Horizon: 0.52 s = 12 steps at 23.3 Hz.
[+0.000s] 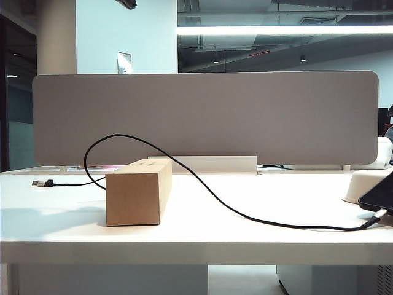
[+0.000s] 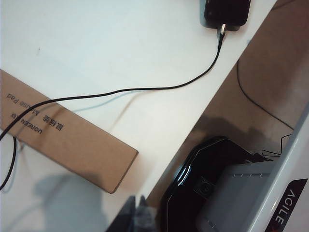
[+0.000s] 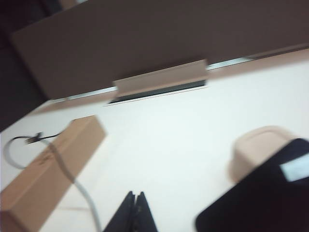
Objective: Pick up the charging cable and the phone, plug the charging cable into the charging port on the phone, and finally place them back on the table.
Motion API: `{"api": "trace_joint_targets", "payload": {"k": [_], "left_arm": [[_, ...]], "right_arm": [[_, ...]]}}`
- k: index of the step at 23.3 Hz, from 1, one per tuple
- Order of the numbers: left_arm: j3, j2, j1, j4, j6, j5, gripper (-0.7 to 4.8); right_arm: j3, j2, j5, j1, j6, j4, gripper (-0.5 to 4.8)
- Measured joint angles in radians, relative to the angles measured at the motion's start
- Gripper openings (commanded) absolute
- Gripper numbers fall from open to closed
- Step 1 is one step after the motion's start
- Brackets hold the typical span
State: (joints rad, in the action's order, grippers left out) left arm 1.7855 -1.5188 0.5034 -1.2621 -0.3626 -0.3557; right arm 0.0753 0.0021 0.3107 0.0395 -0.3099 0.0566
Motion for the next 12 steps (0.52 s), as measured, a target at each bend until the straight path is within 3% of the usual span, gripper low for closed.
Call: {"api": "trace_joint_targets", "payload": {"k": [2, 6, 12], "left_arm": [[0.0, 0.0, 0.0, 0.0, 0.0, 0.0, -0.06], [0.0, 0.0, 0.0, 0.0, 0.0, 0.0, -0.06], [0.0, 0.0, 0.0, -0.008, 0.0, 0.0, -0.06]], "right_arm": [[-0.013, 0.0, -0.015, -0.043, -0.008, -0.012, -0.02], [-0.028, 0.0, -0.144, -0.156, 0.002, -0.024, -0.02], [-0.052, 0.0, -0.205, -0.215, 0.079, -0.052, -0.02]]}}
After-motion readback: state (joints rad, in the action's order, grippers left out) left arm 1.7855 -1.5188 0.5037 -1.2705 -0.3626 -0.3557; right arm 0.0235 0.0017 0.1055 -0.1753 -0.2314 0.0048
